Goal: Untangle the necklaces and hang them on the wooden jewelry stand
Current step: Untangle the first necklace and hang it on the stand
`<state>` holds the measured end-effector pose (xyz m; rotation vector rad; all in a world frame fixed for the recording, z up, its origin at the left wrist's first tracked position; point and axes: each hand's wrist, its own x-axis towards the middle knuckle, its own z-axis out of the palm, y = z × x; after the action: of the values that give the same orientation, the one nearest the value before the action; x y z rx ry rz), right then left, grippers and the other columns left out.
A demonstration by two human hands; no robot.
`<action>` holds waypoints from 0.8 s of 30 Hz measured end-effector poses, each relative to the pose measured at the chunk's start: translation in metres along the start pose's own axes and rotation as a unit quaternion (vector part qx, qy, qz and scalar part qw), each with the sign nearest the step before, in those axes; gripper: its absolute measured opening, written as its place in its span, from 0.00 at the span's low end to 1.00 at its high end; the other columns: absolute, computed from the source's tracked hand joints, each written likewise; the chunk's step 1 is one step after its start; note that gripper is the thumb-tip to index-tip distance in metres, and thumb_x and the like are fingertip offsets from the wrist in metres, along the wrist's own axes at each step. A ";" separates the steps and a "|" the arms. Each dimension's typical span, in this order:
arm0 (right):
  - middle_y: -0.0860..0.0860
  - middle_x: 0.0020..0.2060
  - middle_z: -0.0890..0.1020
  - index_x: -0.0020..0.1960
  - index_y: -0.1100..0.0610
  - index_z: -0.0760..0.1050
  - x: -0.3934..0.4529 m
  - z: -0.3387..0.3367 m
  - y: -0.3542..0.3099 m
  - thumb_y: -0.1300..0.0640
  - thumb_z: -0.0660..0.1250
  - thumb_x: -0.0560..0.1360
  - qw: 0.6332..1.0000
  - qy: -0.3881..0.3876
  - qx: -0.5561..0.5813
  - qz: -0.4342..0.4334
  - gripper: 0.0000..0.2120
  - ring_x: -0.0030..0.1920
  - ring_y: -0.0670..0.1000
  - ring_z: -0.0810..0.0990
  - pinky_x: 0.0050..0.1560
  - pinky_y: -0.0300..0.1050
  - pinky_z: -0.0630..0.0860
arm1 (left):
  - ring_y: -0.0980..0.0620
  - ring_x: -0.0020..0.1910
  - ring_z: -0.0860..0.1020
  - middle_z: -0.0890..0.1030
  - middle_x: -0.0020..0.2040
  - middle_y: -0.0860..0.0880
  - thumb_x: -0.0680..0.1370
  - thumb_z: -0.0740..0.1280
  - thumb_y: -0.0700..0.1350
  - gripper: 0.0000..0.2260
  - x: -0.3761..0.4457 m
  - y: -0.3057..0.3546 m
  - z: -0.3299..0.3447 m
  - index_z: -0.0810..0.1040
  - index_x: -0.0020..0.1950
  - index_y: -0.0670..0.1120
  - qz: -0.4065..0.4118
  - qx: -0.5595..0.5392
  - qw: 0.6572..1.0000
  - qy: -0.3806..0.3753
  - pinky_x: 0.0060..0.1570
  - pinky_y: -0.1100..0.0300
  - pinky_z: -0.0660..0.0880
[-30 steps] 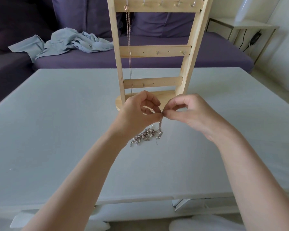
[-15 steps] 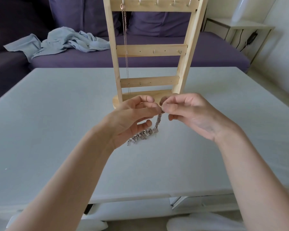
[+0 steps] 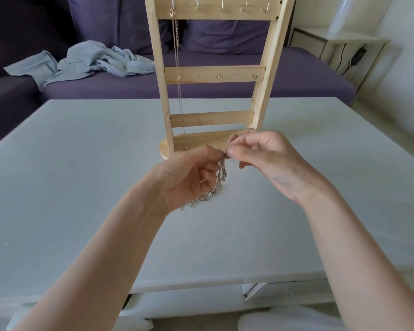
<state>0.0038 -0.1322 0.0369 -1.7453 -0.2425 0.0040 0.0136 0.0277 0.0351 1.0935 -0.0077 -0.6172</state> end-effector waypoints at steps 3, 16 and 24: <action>0.46 0.37 0.79 0.40 0.56 0.79 0.000 -0.001 -0.002 0.65 0.69 0.72 0.999 0.050 0.008 -0.018 0.06 0.36 0.41 0.75 0.39 0.33 0.72 | 0.57 0.30 0.71 0.76 0.34 0.52 0.74 0.67 0.33 0.09 0.002 0.000 -0.002 0.72 0.42 0.47 0.065 0.037 0.995 0.063 0.27 0.68 0.70; 0.50 0.43 0.74 0.48 0.55 0.71 0.000 0.005 -0.007 0.75 0.66 0.70 0.999 0.001 0.035 -0.015 0.17 0.38 0.46 0.76 0.47 0.36 0.75 | 0.59 0.26 0.70 0.73 0.30 0.52 0.74 0.68 0.35 0.10 0.002 -0.003 -0.001 0.71 0.40 0.47 0.034 0.012 0.998 0.046 0.25 0.69 0.70; 0.48 0.42 0.72 0.46 0.53 0.69 -0.001 0.010 -0.007 0.74 0.66 0.66 0.997 -0.040 -0.064 -0.005 0.18 0.37 0.48 0.74 0.40 0.37 0.71 | 0.58 0.29 0.70 0.72 0.31 0.51 0.71 0.70 0.35 0.08 0.003 -0.003 -0.003 0.74 0.37 0.45 0.032 0.136 0.988 0.060 0.28 0.67 0.70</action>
<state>0.0000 -0.1213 0.0412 -1.8740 -0.3155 0.0520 0.0151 0.0282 0.0299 1.3879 -0.0239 -0.5015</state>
